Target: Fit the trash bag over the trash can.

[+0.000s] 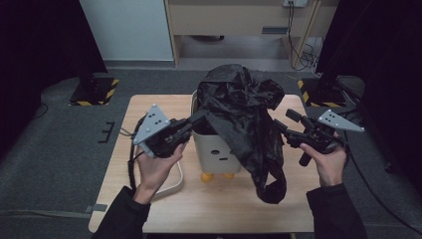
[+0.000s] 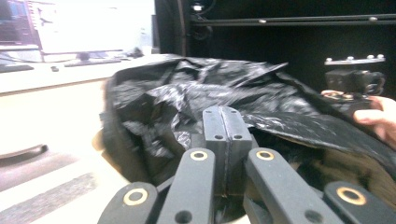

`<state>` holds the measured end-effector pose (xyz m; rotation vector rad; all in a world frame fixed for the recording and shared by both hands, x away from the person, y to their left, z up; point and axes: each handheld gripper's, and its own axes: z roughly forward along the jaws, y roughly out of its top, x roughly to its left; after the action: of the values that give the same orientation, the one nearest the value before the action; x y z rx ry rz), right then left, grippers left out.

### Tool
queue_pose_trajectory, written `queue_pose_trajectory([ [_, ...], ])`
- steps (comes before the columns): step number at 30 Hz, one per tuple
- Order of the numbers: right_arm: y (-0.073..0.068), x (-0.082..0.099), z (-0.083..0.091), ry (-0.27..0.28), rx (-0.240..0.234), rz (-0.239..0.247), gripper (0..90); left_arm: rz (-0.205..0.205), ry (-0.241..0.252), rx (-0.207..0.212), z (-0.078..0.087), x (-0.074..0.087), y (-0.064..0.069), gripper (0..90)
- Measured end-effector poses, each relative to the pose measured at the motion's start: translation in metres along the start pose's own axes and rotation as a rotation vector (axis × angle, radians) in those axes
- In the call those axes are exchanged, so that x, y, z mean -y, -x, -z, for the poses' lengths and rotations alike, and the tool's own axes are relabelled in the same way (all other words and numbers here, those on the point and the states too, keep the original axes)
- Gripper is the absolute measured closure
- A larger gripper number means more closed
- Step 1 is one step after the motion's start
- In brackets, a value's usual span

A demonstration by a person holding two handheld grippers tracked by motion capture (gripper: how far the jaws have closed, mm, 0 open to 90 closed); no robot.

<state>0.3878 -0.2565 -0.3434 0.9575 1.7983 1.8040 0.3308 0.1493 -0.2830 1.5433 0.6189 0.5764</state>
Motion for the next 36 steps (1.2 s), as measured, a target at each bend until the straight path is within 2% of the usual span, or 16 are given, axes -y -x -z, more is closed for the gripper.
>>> queue_pose_trajectory([
  [2, -0.002, 0.000, -0.001, 0.002, -0.008, -0.002, 29.0, 0.006, -0.007, -0.028, 0.012, 0.005, -0.010, 90.0],
  [5, -0.005, 0.000, -0.003, 0.003, -0.022, -0.003, 29.3, 0.050, -0.005, -0.051, 0.023, 0.016, -0.024, 90.0],
  [6, -0.006, 0.000, -0.003, 0.004, -0.026, -0.001, 29.5, 0.050, -0.005, -0.051, 0.023, 0.016, -0.024, 90.0],
  [7, -0.007, -0.001, -0.004, 0.009, -0.027, 0.000, 29.7, 0.069, -0.014, -0.062, 0.027, 0.025, -0.032, 90.0],
  [9, -0.008, -0.001, -0.004, 0.010, -0.033, -0.002, 29.8, 0.099, -0.018, -0.057, 0.027, 0.033, -0.038, 90.0],
  [10, -0.008, -0.001, -0.004, 0.010, -0.033, -0.002, 29.8, 0.099, -0.018, -0.057, 0.027, 0.033, -0.038, 90.0],
  [11, -0.010, -0.002, -0.004, 0.018, -0.038, 0.001, 29.9, 0.122, -0.021, -0.047, 0.025, 0.037, -0.042, 90.0],
  [14, -0.011, -0.004, -0.003, 0.029, -0.046, -0.004, 29.9, 0.132, -0.002, -0.044, 0.025, 0.038, -0.043, 89.8],
  [18, -0.013, -0.007, 0.000, 0.047, -0.058, -0.008, 29.9, 0.125, 0.058, -0.086, 0.034, 0.030, -0.043, 73.6],
  [19, -0.013, -0.008, -0.001, 0.050, -0.063, -0.008, 29.8, 0.123, 0.067, -0.097, 0.036, 0.029, -0.043, 67.4],
  [22, -0.015, -0.008, -0.001, 0.050, -0.068, -0.008, 29.8, 0.119, 0.101, -0.103, 0.039, 0.023, -0.038, 57.4],
  [26, -0.019, -0.009, -0.003, 0.054, -0.081, -0.004, 29.6, 0.088, 0.106, -0.068, 0.030, 0.019, -0.023, 43.5],
  [30, -0.023, -0.010, -0.005, 0.055, -0.098, -0.003, 29.5, 0.054, 0.086, -0.008, 0.016, 0.019, -0.003, 37.5],
  [33, -0.026, -0.009, -0.007, 0.054, -0.115, -0.006, 29.6, 0.032, 0.053, 0.002, 0.008, 0.022, 0.005, 35.9],
  [35, -0.027, -0.008, -0.009, 0.051, -0.122, -0.004, 29.7, 0.031, 0.043, 0.003, 0.006, 0.025, 0.006, 38.4],
  [36, -0.028, -0.008, -0.010, 0.050, -0.124, -0.004, 29.8, 0.031, 0.043, 0.003, 0.006, 0.025, 0.006, 43.0],
])
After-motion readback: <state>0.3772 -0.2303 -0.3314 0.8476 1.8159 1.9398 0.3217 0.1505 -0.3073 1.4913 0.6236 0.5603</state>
